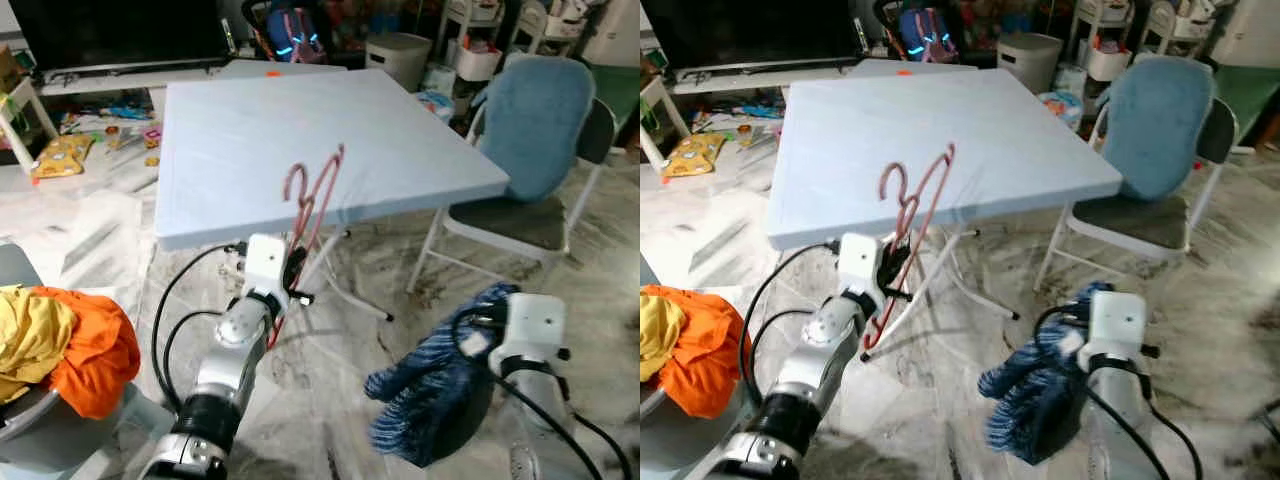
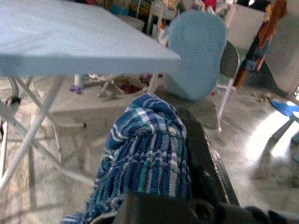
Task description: Hang hanger
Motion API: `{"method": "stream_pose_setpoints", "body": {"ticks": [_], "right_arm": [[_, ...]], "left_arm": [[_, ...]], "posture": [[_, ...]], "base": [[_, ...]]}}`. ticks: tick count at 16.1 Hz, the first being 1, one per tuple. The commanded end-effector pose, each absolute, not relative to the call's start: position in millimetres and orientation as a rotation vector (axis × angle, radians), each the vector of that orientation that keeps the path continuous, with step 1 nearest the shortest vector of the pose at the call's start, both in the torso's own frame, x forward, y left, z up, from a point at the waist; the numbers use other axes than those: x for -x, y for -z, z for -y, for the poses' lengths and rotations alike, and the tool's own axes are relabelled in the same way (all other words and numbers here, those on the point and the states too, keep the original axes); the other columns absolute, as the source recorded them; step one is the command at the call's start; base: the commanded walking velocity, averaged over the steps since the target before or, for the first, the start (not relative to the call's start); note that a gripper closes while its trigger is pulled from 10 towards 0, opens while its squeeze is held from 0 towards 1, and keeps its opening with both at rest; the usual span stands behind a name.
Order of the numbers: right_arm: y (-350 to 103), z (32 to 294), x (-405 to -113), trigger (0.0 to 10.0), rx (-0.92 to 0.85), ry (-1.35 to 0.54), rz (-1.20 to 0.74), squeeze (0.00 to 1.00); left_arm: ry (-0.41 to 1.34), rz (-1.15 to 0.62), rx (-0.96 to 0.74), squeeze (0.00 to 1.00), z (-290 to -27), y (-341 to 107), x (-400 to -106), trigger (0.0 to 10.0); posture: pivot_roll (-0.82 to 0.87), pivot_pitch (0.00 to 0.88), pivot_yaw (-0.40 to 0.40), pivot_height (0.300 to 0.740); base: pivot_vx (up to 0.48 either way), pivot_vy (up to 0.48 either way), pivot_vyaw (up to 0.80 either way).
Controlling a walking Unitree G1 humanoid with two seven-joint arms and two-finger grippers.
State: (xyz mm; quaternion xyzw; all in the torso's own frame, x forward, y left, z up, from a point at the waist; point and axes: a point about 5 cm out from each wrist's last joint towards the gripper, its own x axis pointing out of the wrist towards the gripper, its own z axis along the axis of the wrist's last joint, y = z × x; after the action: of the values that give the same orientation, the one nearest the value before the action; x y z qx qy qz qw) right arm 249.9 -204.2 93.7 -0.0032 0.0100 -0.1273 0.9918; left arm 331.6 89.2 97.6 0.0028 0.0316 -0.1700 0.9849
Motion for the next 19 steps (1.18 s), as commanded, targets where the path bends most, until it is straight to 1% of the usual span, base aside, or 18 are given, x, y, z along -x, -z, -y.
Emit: {"method": "stream_pose_setpoints", "body": {"ticks": [1,5,8,13,19], "right_arm": [[-101,195,-256,10.0,-0.007,0.228,0.021,0.00],[-102,190,-259,10.0,-0.005,0.209,0.034,0.00],[-104,191,-264,10.0,-0.001,0.208,0.042,0.00],[-107,195,-268,10.0,0.001,0.237,0.056,0.00],[-106,192,-268,10.0,0.015,0.226,0.052,0.00]], "left_arm": [[0.299,-0.045,-0.013,0.00,-102,-103,-336,10.0],[0.281,-0.028,-0.020,0.00,-98,-106,-336,10.0],[0.280,-0.027,-0.025,0.00,-96,-107,-337,10.0],[0.304,-0.032,-0.025,0.00,-90,-108,-339,10.0],[0.320,-0.045,0.000,0.00,-84,-106,-338,10.0]], "posture": [[0.09,0.000,-0.041,0.740],[0.08,0.000,-0.030,0.740],[0.08,0.000,-0.025,0.740],[0.07,0.000,-0.015,0.740],[0.06,0.000,-0.017,0.740]], "base": [[0.379,0.296,0.48],[0.377,0.298,0.48],[0.390,0.280,0.00],[0.434,0.000,0.00],[0.382,-0.285,0.00]]}}
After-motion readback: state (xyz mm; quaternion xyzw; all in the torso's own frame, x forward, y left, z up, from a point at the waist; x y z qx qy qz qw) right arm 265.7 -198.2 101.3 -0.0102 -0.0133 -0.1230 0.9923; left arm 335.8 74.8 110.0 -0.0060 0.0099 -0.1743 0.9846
